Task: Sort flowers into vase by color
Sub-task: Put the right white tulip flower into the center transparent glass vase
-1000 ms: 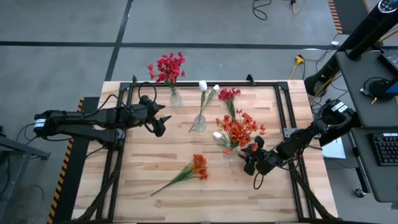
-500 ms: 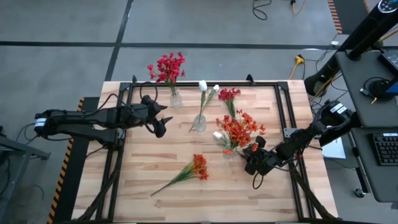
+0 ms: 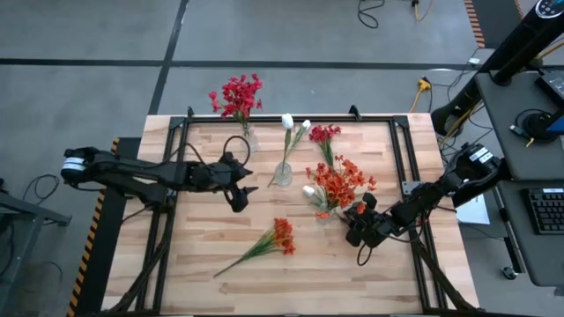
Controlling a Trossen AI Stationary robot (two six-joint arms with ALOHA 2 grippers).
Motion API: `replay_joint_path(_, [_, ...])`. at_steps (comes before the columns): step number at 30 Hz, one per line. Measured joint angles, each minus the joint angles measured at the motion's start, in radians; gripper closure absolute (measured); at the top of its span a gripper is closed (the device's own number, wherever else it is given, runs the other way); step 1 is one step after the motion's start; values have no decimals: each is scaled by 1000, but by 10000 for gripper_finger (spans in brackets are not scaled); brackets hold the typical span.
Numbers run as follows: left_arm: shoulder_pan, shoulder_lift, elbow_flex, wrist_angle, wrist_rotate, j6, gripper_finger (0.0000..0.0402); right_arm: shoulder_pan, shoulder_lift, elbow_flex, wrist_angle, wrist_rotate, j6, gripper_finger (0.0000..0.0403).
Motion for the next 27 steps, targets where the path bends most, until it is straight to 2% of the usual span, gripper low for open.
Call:
replay_joint_path(11, [1,31,3,71,-4,30,150,0,-4,-1,2,-23,30,387])
replay_joint_path(21, [1,-16,4,73,-13,52,150,0,-92,2,-12,-48,29,393])
replay_joint_path(27, [1,-18,4,72,-13,60,150,1,-168,2,-89,-53,99,393])
